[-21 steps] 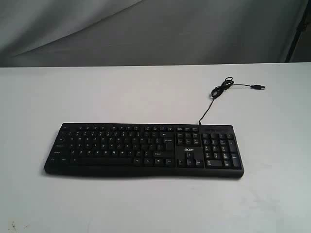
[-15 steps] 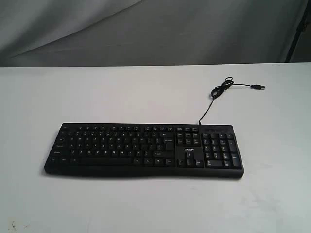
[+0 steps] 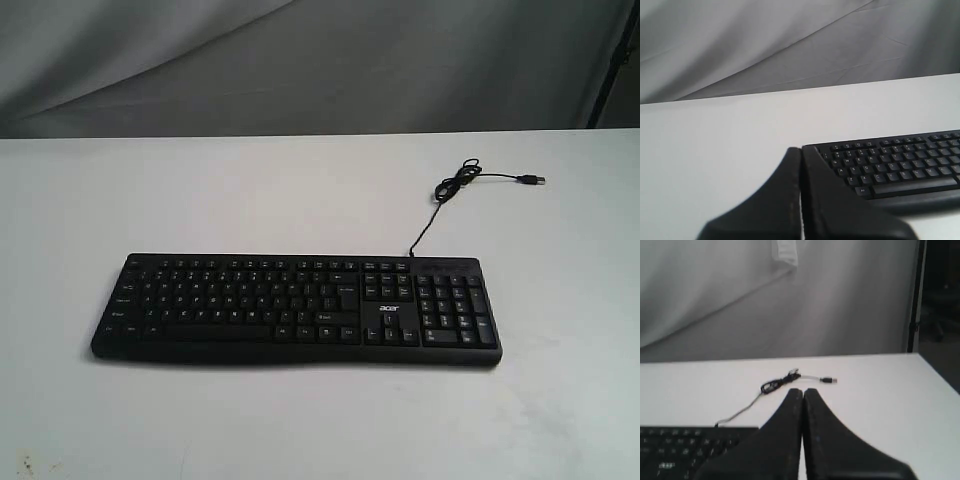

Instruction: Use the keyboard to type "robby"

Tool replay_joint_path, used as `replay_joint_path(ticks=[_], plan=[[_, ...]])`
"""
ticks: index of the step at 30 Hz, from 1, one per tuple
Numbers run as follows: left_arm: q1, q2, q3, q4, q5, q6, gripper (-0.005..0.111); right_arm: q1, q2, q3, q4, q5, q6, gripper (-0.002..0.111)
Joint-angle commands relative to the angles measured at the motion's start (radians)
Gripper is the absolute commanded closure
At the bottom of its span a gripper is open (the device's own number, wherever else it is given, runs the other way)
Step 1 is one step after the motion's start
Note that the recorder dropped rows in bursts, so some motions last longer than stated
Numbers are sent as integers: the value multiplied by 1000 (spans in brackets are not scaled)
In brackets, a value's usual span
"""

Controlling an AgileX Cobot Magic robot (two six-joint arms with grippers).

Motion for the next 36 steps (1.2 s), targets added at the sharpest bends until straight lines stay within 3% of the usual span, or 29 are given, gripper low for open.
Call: replay_joint_path(ticks=[1,8,17,20,24,27,30,36], plan=[[-6,-3,4,5,-6,-3,107,-2,-6,4,-14,-130,-1,108],[-6,-3,4,5,-6,-3,107,-2,-6,4,1,-217,1,108],[-6,-3,4,5,-6,-3,107,-2,-6,4,470,-521,192,108],[-6,-3,4,5,-6,-3,107,-2,-6,4,358,-601,245,108],[-6,-3,4,5,-6,-3,107,-2,-6,4,-10,-706,523,108],[-6,-3,4,5,-6,-3,107,-2,-6,-28,-167,-785,675,108],[-6,-3,4,5,-6,-3,107,-2,21,-188,-274,-671,716,108],[-6,-3,4,5,-6,-3,107,-2,343,-542,-466,-579,806,108]])
